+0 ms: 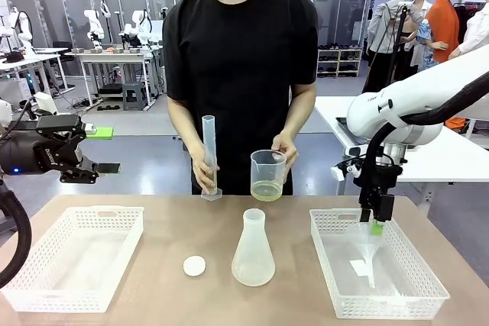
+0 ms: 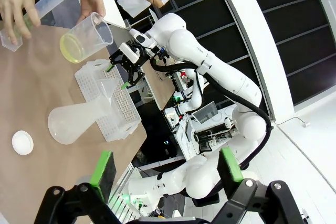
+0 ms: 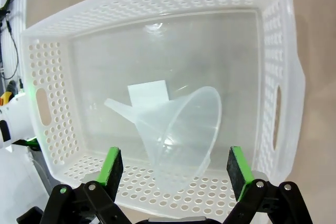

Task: Prepare the solutions needed for the experiment.
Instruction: Pick up the Plastic Funnel and insert it into the Big flask.

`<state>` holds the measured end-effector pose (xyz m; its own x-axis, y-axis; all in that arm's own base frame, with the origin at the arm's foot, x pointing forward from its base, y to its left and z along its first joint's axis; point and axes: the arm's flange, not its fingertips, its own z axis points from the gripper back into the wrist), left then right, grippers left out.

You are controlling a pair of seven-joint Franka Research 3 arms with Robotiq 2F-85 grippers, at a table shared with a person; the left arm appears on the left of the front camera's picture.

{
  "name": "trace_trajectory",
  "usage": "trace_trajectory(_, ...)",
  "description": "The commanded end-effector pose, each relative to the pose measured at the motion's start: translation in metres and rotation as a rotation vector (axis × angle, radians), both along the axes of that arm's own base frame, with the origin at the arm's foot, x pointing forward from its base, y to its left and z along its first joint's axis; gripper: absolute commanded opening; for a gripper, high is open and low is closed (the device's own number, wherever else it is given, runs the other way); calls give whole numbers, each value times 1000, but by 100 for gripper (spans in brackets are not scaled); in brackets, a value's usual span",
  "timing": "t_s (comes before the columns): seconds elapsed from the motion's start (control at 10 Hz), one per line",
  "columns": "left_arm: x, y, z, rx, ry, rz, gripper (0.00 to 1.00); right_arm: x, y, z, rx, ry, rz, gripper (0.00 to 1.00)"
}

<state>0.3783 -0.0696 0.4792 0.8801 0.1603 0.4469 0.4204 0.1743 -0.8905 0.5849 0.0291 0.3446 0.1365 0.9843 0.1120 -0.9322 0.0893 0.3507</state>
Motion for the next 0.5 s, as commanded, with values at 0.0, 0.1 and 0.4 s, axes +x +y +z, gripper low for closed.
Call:
trace_trajectory(0.0, 0, -3, 1, -5, -1, -3, 100, 8, -2, 2, 30, 21, 7, 100)
trace_trajectory(0.1, 0, -3, 1, -5, -1, -3, 100, 10, -2, 1, 37, 17, 8, 86)
trace_trajectory(0.4, 0, -3, 1, -5, -1, -3, 100, 16, -1, 1, 42, 62, 20, 76)
